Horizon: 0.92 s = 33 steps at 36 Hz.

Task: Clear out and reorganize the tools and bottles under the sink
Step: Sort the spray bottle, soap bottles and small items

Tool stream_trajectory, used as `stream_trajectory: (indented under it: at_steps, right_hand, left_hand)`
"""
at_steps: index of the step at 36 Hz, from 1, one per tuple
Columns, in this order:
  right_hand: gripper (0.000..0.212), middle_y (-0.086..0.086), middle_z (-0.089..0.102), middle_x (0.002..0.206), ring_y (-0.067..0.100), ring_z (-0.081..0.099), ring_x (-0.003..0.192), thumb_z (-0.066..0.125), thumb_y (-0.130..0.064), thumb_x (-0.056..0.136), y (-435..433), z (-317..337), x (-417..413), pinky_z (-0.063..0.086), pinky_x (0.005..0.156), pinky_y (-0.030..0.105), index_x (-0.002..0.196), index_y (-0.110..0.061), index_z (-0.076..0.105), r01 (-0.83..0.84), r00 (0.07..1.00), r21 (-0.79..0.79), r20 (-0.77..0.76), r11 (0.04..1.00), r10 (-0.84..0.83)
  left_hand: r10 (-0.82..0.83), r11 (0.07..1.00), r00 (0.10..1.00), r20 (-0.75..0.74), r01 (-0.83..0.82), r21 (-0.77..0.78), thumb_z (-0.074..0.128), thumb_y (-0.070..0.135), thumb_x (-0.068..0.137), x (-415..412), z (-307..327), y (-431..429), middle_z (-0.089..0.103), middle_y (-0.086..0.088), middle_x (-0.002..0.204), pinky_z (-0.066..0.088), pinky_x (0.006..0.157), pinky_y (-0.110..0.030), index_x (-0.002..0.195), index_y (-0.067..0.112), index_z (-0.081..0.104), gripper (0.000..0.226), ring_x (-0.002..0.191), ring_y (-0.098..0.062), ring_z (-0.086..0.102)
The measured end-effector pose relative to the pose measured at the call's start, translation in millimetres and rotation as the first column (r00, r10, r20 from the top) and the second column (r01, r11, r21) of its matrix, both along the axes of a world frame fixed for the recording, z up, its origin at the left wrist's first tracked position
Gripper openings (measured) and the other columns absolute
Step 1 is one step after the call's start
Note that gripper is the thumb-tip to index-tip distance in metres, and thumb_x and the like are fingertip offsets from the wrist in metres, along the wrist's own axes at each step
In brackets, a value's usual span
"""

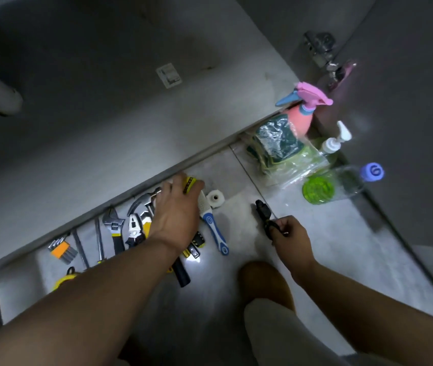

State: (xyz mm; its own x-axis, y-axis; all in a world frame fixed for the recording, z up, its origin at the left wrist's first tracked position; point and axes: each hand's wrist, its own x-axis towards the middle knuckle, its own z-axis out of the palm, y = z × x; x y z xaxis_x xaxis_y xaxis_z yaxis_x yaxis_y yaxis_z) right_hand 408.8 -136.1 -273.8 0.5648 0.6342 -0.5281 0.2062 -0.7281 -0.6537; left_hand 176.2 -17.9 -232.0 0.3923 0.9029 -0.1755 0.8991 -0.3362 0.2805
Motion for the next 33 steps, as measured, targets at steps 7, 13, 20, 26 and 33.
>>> stream_trajectory:
  at_steps: [7, 13, 20, 26, 33]
  right_hand:
    - [0.01, 0.011, 0.069, 0.083, 0.028, 0.063, 0.076, 0.071, -0.018, 0.084, -24, 6, 40, 0.056, 0.075, 0.045, 0.081, -0.014, 0.063, 0.301, 0.951, -0.074, -0.053, 0.951, -0.305]
    - [0.028, 0.012, 0.069, 0.095, 0.025, 0.066, 0.08, 0.075, -0.006, 0.078, 3, 9, 47, 0.057, 0.078, 0.041, 0.102, -0.016, 0.064, 0.496, 0.845, -0.011, -0.224, 0.868, -0.485]
    - [0.029, 0.015, 0.067, 0.111, 0.028, 0.069, 0.092, 0.067, -0.015, 0.085, -1, 36, 27, 0.06, 0.079, 0.044, 0.111, -0.02, 0.056, 0.536, 0.795, -0.019, -0.324, 0.844, -0.512]
    - [0.027, 0.006, 0.072, 0.089, 0.013, 0.066, 0.074, 0.073, -0.035, 0.084, -25, 63, 16, 0.047, 0.057, 0.024, 0.106, -0.02, 0.074, 0.122, 0.675, -0.008, -0.733, 0.993, -0.088]
    - [0.01, 0.012, 0.066, 0.081, 0.019, 0.058, 0.064, 0.067, -0.01, 0.086, -35, 36, 60, 0.049, 0.057, 0.029, 0.091, -0.017, 0.062, 0.498, 0.795, -0.119, -0.335, 0.859, -0.506]
  left_hand:
    - [0.133, 0.964, 0.925, 0.355, -0.037, -0.264, 0.051, 0.002, 0.095, 42, 19, -27, 0.06, 0.0, 0.107, 0.052, 0.083, -0.042, 0.117, 0.035, 0.051, 0.039, 0.094, -0.022, 0.056]
    - [0.367, 0.861, 0.805, 0.467, -0.103, -0.498, 0.059, 0.01, 0.097, 83, 37, -40, 0.068, 0.001, 0.106, 0.054, 0.084, -0.032, 0.112, 0.032, 0.06, 0.027, 0.094, -0.017, 0.065]
    - [0.527, 0.7, 0.716, 0.457, -0.06, -0.712, 0.058, -0.002, 0.097, 110, 45, -50, 0.064, 0.004, 0.092, 0.043, 0.049, -0.005, 0.126, 0.016, 0.067, 0.036, 0.058, 0.008, 0.063]
    - [0.497, 0.631, 0.771, 0.398, -0.006, -0.776, 0.067, 0.004, 0.094, 119, 43, -61, 0.069, 0.001, 0.104, 0.045, 0.058, 0.0, 0.131, 0.017, 0.063, 0.04, 0.075, 0.007, 0.066]
    - [0.561, 0.567, 0.756, 0.337, -0.054, -0.822, 0.063, 0.005, 0.096, 118, 40, -62, 0.07, -0.011, 0.109, 0.054, 0.084, -0.028, 0.129, 0.016, 0.062, 0.034, 0.083, -0.011, 0.068]
